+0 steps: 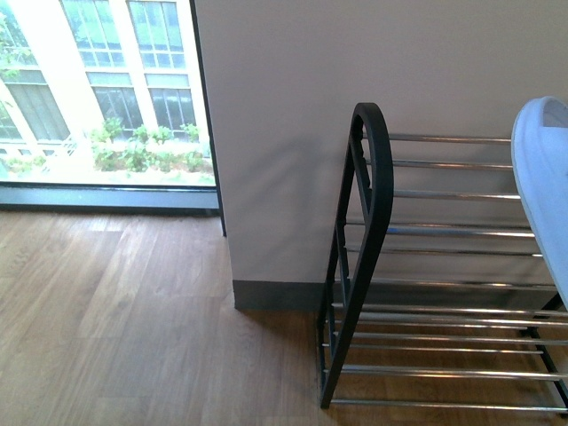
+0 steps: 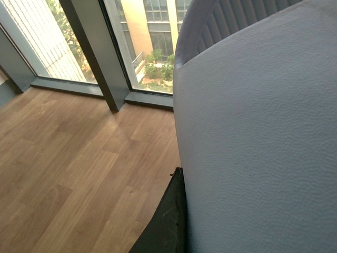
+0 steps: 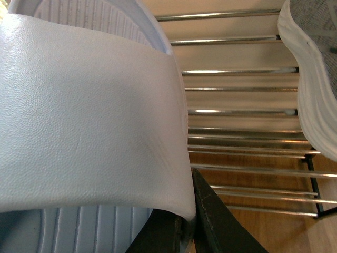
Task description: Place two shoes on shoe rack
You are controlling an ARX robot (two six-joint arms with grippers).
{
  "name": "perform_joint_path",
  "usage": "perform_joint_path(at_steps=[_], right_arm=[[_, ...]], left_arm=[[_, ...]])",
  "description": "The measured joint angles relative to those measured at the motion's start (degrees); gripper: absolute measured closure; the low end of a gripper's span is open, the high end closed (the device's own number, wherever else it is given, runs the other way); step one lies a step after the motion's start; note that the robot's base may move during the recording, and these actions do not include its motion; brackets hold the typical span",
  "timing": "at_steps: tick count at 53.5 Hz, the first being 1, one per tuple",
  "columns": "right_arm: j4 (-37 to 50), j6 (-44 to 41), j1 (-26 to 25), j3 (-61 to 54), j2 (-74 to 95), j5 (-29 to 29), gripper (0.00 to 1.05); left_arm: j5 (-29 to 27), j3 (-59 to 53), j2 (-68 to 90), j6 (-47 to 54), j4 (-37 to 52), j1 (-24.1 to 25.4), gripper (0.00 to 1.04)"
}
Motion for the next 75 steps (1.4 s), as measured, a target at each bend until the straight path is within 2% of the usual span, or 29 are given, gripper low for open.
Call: perform_joint_path(at_steps=[27, 28, 32, 35, 40, 51, 68, 75], right_arm=[[0.0, 0.0, 0.0, 0.0, 0.04, 0.0, 1.03], [0.96, 0.0, 0.0, -0.26, 0.33, -0.24, 1.03], [18.01, -0.22, 0.0, -3.96, 3.82, -0.72, 1.03], [21.03, -0.26, 0.28, -3.54, 3.28, -0.37, 1.03], [15.87, -1.97, 1.25, 0.79, 2.19, 1.99, 1.03], [8.63, -8.61, 2.01, 10.99, 11.58, 6.73, 1.03], [-0.52, -13.97, -2.51, 24.83, 23.69, 11.85, 1.03], [-1.62, -17.77, -4.96, 29.11, 28.02, 14.78, 1.03]], left_arm=[[0.02, 0.0, 0.11, 0.0, 0.0, -0.02, 1.03], [0.02, 0.0, 0.11, 0.0, 0.0, -0.02, 1.03], [0.02, 0.0, 0.11, 0.0, 0.0, -0.02, 1.03], [0.04, 0.0, 0.11, 0.0, 0.0, -0.02, 1.03], [0.02, 0.0, 0.11, -0.02, 0.0, -0.02, 1.03], [0.02, 0.0, 0.11, -0.02, 0.0, -0.02, 1.03], [0.02, 0.0, 0.11, -0.02, 0.0, -0.02, 1.03], [0.02, 0.0, 0.11, -0.02, 0.0, -0.02, 1.03]])
